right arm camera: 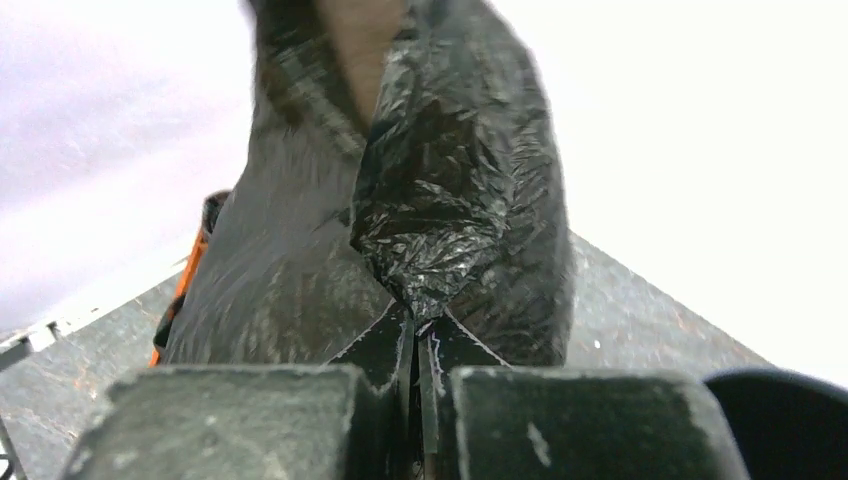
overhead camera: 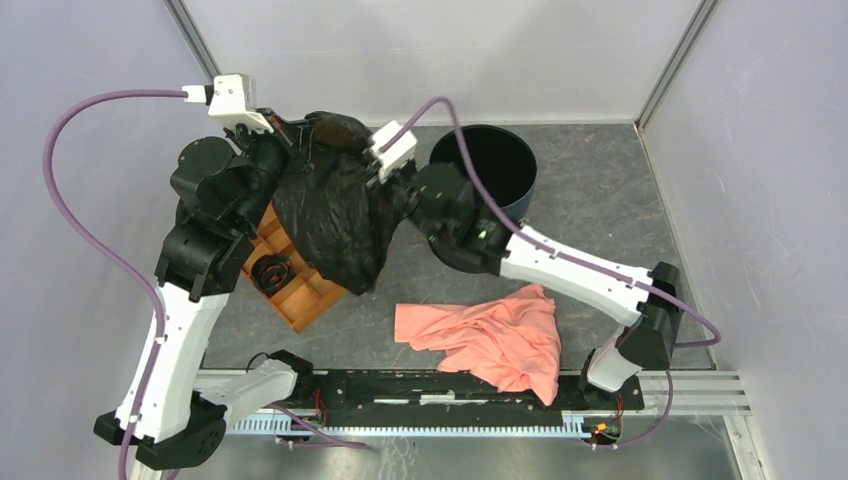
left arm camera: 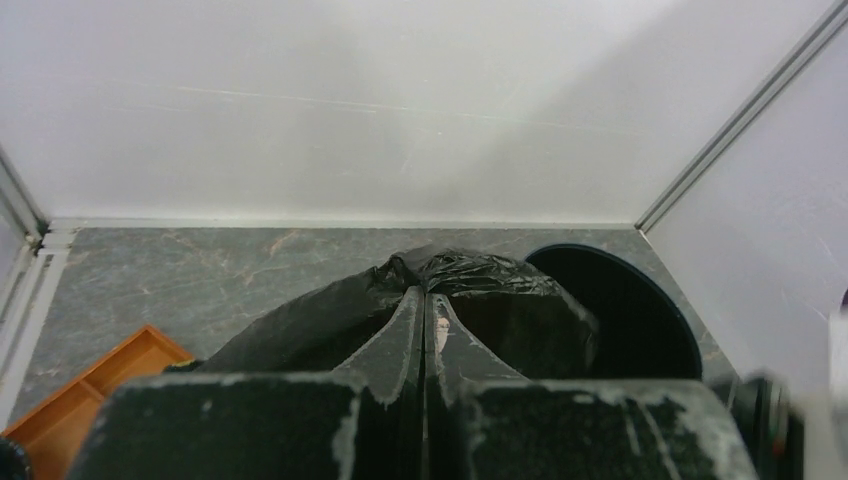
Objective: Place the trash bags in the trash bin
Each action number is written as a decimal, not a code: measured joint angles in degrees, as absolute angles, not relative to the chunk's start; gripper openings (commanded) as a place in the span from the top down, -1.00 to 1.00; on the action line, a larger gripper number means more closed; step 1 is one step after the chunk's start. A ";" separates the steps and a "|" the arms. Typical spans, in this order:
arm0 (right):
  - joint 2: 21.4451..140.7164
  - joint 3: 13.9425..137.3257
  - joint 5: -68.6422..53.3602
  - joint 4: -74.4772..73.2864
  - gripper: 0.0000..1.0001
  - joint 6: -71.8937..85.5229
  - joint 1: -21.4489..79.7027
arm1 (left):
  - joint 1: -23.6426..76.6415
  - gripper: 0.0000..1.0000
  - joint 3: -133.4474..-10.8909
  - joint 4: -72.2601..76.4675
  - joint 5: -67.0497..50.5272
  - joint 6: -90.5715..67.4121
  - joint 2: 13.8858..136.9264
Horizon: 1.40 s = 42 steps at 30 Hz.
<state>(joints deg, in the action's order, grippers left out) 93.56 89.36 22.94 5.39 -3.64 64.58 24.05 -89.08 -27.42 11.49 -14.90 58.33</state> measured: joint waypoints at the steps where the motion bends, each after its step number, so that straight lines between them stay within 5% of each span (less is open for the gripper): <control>1: 92.82 89.43 18.96 5.56 0.98 -2.48 62.15 | 24.08 0.96 -89.82 -28.56 11.92 -14.41 58.39; 5: 91.85 89.23 5.17 6.26 0.99 4.32 53.45 | 24.08 0.94 -92.23 -31.66 12.43 -13.04 58.83; 10: 92.29 86.59 -7.07 7.64 0.99 13.56 47.64 | 24.08 0.55 -92.97 -33.30 12.05 -12.40 58.67; 16: 94.85 86.65 -16.73 10.39 0.99 21.78 47.53 | 24.05 -0.58 -94.13 -38.81 10.59 -12.93 59.75; 20: 95.42 86.65 -18.57 11.57 0.99 26.41 47.29 | 23.97 -0.98 -92.51 -42.24 5.80 -16.69 58.28; 28: 95.42 86.65 -16.95 13.23 0.99 30.44 46.30 | 23.97 -0.99 -88.66 -45.80 -1.15 -24.60 46.89; 35: 93.80 85.23 -15.35 13.74 0.99 30.87 46.26 | 23.97 -0.76 -87.00 -45.41 -3.11 -33.01 43.70; 42: 92.27 82.43 -16.49 16.88 0.99 32.32 46.28 | 23.97 -0.75 -71.88 -37.47 -3.03 -48.36 41.82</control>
<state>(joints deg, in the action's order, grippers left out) 92.27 82.43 -16.49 16.88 32.32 46.28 23.97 -71.88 -37.47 -3.03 -48.36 41.82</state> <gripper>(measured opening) 0.012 0.872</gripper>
